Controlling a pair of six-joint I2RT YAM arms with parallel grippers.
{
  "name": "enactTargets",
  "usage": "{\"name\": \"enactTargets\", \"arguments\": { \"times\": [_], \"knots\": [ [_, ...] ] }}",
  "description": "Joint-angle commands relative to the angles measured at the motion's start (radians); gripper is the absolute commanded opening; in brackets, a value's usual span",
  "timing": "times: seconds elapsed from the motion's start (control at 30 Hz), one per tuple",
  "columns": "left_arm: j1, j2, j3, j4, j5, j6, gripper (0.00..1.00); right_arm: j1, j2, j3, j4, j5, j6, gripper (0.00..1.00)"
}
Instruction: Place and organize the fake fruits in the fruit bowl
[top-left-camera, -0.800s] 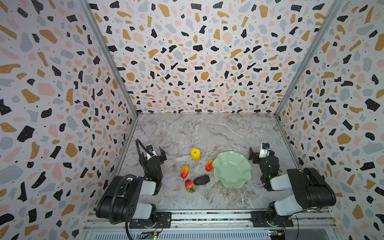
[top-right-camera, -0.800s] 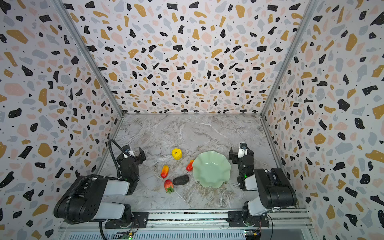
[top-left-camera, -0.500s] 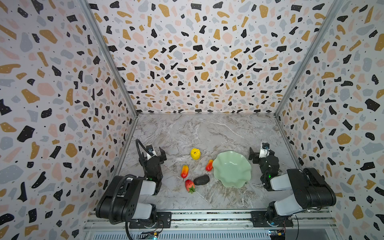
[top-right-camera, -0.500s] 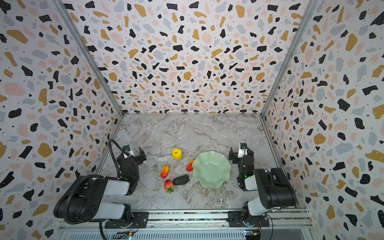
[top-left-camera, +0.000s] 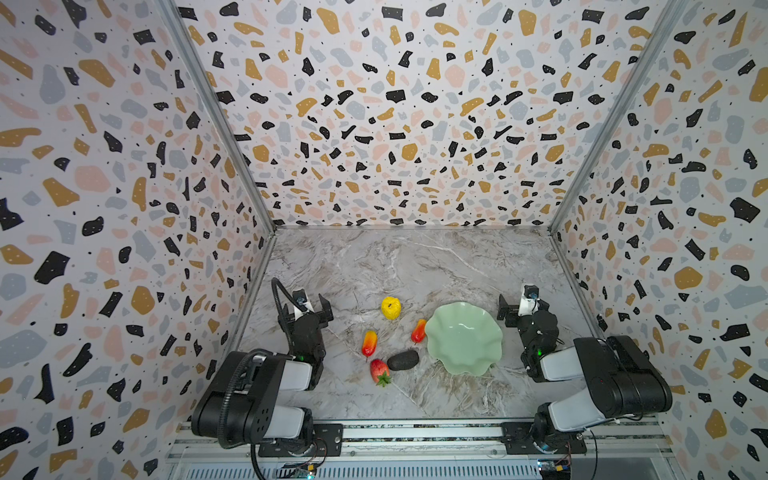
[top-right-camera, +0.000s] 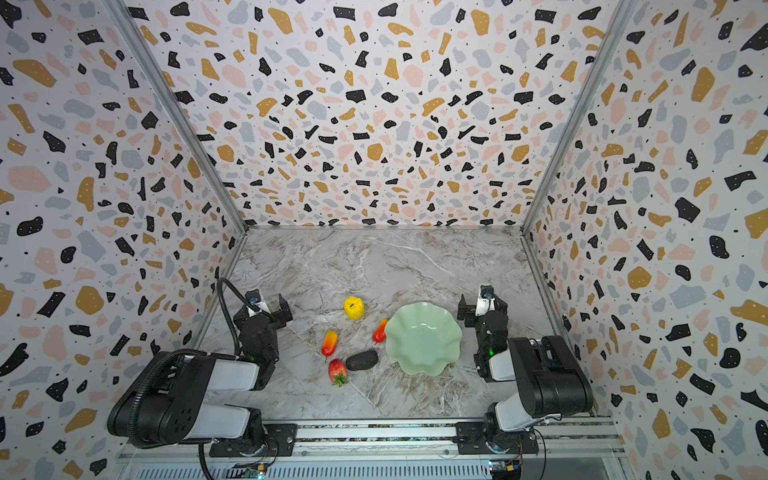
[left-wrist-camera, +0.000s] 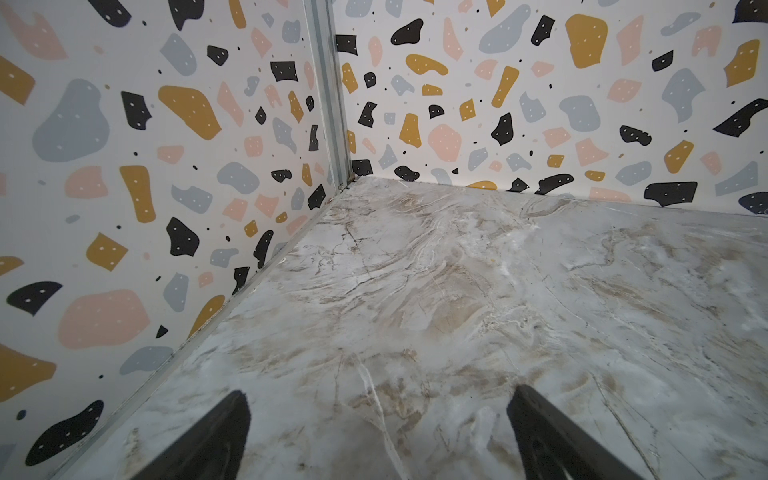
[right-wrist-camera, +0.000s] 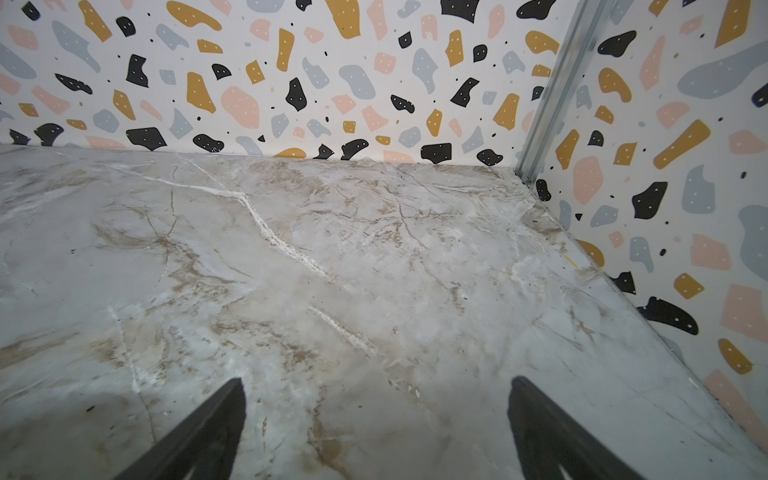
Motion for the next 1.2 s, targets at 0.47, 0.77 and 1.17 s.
{"name": "enactTargets", "arguments": {
  "times": [0.47,0.77,1.17],
  "knots": [
    [-0.050,-0.297,0.311,-0.668,0.072,-0.097,1.00,0.141,-0.365,0.202,-0.475,0.114,-0.024,0.99],
    [-0.071,-0.467,0.772,-1.486,0.392,-0.044,1.00,0.475,-0.223,0.797,-1.178,0.022,-0.075,0.99],
    [-0.071,-0.443,0.834,-1.691,0.608,0.063,1.00,0.792,0.253,1.333,-1.539,0.031,0.114,0.99]
  ]
}}
